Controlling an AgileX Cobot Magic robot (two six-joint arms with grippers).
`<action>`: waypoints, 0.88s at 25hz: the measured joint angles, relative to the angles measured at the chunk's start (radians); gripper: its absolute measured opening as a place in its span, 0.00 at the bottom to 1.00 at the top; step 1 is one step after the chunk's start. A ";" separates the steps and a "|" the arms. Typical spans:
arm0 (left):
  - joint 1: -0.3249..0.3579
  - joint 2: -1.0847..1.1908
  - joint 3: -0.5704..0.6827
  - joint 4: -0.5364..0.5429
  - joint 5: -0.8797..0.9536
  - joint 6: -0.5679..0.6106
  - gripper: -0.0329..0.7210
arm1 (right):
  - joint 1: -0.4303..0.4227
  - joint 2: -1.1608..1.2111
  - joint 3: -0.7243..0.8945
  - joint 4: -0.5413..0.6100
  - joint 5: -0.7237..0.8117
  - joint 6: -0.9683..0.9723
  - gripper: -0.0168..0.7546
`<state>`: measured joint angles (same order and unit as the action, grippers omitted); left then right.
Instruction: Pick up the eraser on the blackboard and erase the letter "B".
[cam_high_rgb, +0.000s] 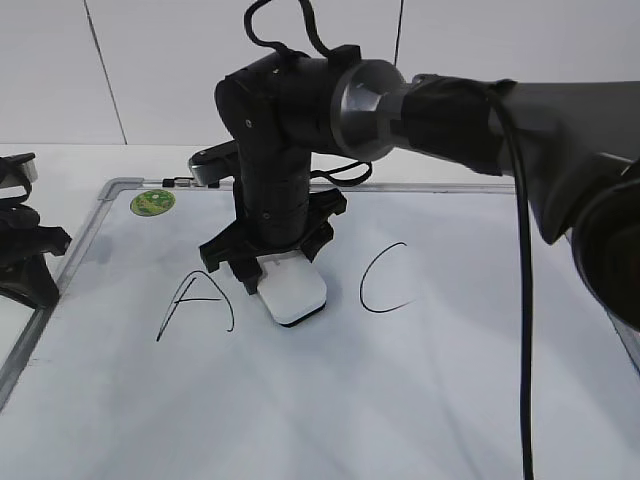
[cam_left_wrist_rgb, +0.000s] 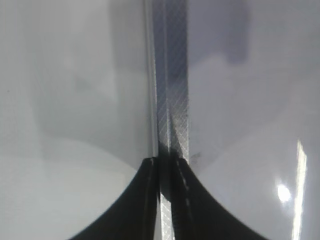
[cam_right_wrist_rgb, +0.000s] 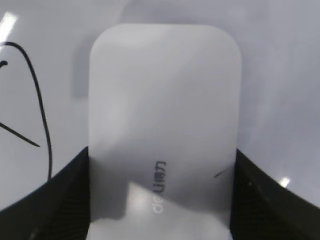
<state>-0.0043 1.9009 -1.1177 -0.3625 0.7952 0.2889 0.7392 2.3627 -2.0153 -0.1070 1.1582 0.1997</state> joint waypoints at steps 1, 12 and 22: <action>0.000 0.000 0.000 0.002 0.000 0.000 0.10 | 0.002 -0.002 0.000 -0.002 0.000 0.000 0.71; 0.000 0.000 0.000 -0.002 0.001 0.000 0.10 | -0.036 -0.002 0.001 0.001 0.004 0.010 0.71; 0.000 0.000 0.000 -0.005 0.001 0.000 0.10 | -0.151 -0.008 0.001 0.020 0.006 0.008 0.71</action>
<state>-0.0043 1.9009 -1.1177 -0.3677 0.7964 0.2889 0.5882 2.3544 -2.0145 -0.0875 1.1645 0.2080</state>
